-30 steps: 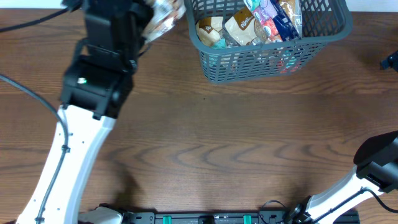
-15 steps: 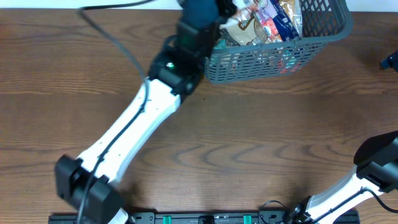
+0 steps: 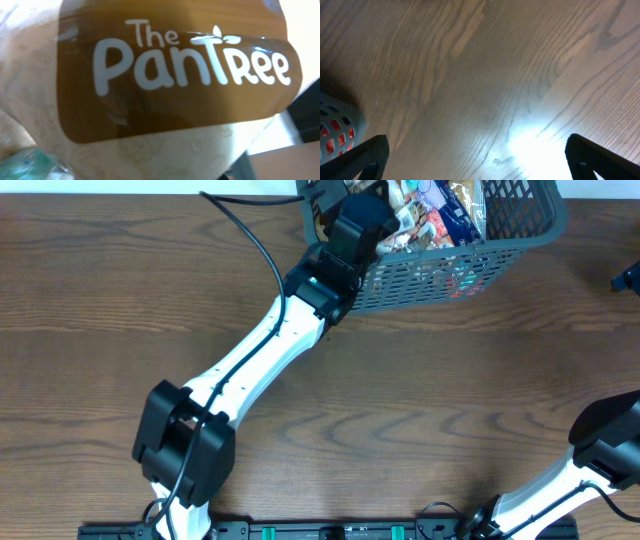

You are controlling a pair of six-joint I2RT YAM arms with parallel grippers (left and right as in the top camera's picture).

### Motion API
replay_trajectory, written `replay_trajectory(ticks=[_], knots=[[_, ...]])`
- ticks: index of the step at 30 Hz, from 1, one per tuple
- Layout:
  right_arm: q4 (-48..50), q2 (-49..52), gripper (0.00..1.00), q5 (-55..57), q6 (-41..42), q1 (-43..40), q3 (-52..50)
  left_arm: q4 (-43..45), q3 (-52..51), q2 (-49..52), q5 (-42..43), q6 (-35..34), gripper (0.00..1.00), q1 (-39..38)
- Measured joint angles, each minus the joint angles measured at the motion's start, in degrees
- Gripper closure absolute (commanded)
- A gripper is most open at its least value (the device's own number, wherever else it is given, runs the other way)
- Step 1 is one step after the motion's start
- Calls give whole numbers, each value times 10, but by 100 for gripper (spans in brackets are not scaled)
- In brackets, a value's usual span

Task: Pack container
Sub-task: 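Carry the PanTree bag over the basket and release it inside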

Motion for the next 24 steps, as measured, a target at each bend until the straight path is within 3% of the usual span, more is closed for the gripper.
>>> replay_trajectory(ticks=[2, 8, 24], knots=[[0, 0, 1, 0, 0, 0, 0, -8, 0, 9, 0, 0, 93, 1], [0, 0, 1, 0, 0, 0, 0, -22, 0, 13, 0, -5, 68, 12], [0, 0, 1, 0, 0, 0, 0, -10, 0, 13, 0, 10, 60, 26]])
